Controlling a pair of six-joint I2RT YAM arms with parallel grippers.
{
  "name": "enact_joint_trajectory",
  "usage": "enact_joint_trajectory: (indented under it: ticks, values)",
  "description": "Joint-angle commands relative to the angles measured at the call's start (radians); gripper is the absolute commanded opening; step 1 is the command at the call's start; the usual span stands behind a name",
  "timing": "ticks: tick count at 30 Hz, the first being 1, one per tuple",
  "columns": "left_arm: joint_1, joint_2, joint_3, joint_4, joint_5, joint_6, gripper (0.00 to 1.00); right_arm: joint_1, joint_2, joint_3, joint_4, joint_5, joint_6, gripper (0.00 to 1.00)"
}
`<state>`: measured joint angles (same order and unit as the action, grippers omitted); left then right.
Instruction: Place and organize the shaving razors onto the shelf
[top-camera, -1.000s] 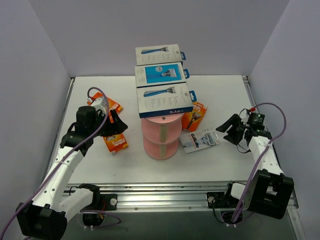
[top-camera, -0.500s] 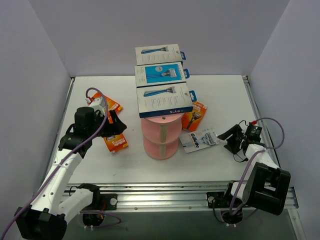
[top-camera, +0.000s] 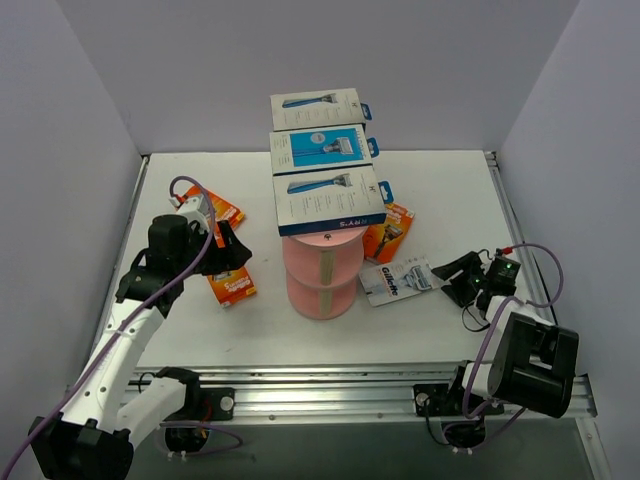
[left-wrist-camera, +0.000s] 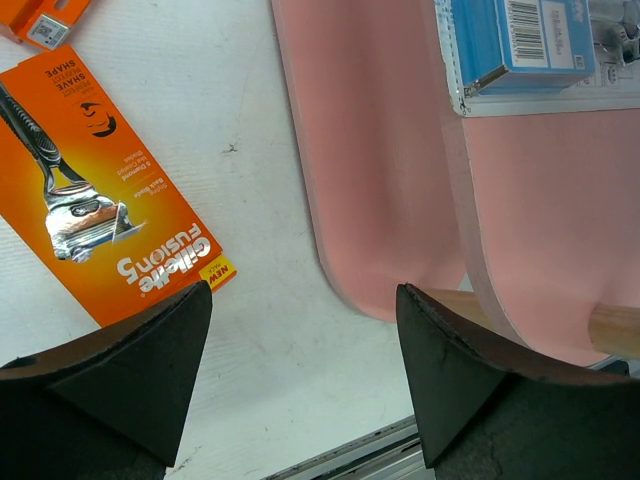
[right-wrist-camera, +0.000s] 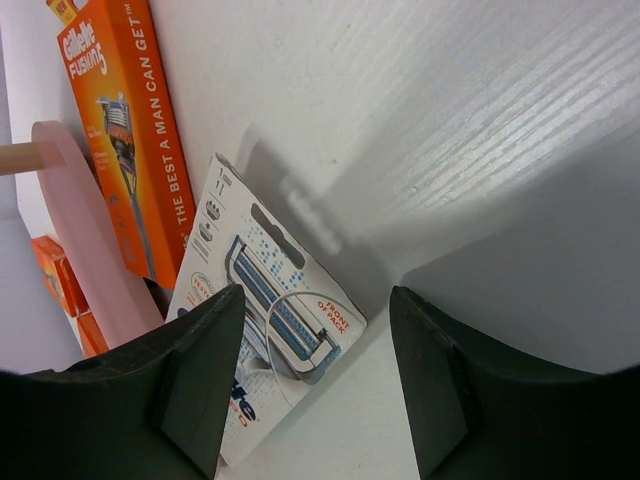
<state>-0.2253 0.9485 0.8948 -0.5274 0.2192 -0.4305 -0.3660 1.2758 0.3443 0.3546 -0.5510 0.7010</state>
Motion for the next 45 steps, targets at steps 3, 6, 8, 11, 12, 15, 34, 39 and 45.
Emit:
enact_joint_trajectory:
  ticks: [3,6,8,11,12,15,34,39,45]
  values:
    - [0.01,-0.007,0.018,0.01,-0.006,0.019,0.83,-0.005,0.053,-0.053,0.064,-0.006,0.009,0.52]
    - [0.014,-0.005,0.018,0.01,-0.007,0.018,0.83,-0.005,0.069,-0.073,0.092,-0.024,0.012,0.46]
    - [0.014,-0.005,0.016,0.01,-0.007,0.019,0.83,-0.005,0.069,-0.086,0.099,-0.033,0.012,0.43]
    - [0.015,-0.004,0.016,0.012,-0.003,0.016,0.83,-0.005,0.054,-0.096,0.103,-0.04,0.009,0.38]
    - [0.017,-0.002,0.016,0.012,-0.003,0.016,0.83,-0.007,0.045,-0.1,0.098,-0.04,0.008,0.31]
    - [0.017,-0.004,0.015,0.013,-0.001,0.015,0.83,-0.007,0.025,-0.103,0.09,-0.049,0.012,0.17]
    - [0.015,-0.077,0.004,0.021,-0.047,0.013,0.83,-0.008,-0.38,0.11,-0.314,-0.145,0.126,0.0]
    - [-0.008,-0.146,-0.008,0.053,-0.052,0.021,0.83,-0.008,-0.415,0.188,-0.436,-0.156,0.106,0.0]
    - [-0.098,-0.31,-0.042,0.109,-0.081,0.052,0.83,-0.008,-0.467,0.254,-0.581,-0.181,0.057,0.0]
